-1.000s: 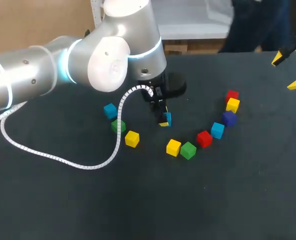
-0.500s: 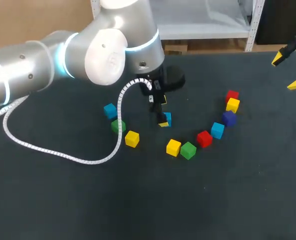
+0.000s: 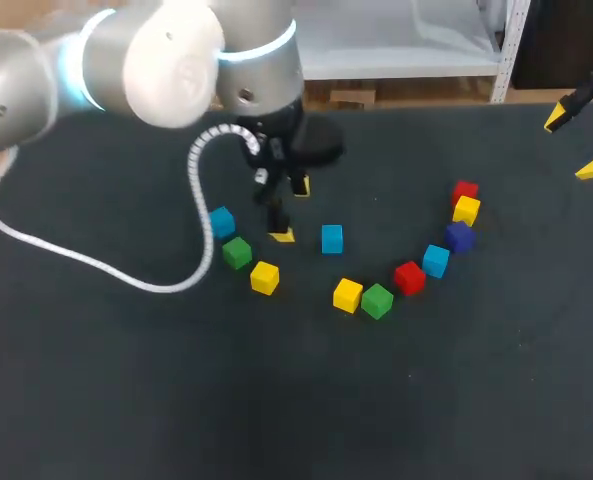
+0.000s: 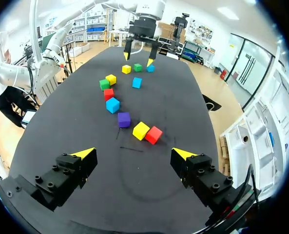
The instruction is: Place the blue cubes, place green cubes on the blue cubes, place the yellow cubes on the green cubes, then place the red cubes on the yellow cubes, and place purple cube on the red cubes.
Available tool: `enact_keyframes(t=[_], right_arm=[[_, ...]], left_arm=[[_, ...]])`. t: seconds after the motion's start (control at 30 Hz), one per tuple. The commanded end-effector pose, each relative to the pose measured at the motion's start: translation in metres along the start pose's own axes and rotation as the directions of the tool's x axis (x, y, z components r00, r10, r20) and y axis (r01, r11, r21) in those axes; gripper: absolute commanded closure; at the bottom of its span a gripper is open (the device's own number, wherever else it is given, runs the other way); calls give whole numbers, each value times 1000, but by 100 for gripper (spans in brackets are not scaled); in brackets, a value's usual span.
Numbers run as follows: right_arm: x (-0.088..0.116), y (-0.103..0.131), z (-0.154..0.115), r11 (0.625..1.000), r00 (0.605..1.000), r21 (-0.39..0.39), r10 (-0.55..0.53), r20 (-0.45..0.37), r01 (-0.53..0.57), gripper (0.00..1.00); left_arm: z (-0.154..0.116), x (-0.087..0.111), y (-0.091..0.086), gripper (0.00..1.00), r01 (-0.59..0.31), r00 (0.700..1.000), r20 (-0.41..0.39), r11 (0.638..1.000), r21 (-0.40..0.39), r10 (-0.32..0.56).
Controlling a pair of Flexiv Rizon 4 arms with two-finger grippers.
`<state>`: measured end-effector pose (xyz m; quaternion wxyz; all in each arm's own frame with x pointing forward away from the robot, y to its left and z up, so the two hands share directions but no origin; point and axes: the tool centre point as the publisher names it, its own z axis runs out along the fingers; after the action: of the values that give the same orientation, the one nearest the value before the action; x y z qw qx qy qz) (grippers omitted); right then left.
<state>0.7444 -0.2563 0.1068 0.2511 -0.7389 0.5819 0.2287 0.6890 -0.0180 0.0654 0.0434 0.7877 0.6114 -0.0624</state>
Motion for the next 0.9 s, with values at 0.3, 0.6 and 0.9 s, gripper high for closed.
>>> enact_keyframes(t=[0.3,0.6,0.9], right_arm=[[0,1,0,1000,1000,3,0,-1,0,0],[0,1,0,1000,1000,3,0,-1,0,0],[0,1,0,1000,1000,3,0,-1,0,0]], left_arm=[[-34,54,-12,0,-225,974,6,974,-26,226],[-28,86,-2,0,-342,940,-7,939,37,342],[-4,113,20,0,-401,916,7,914,59,401]])
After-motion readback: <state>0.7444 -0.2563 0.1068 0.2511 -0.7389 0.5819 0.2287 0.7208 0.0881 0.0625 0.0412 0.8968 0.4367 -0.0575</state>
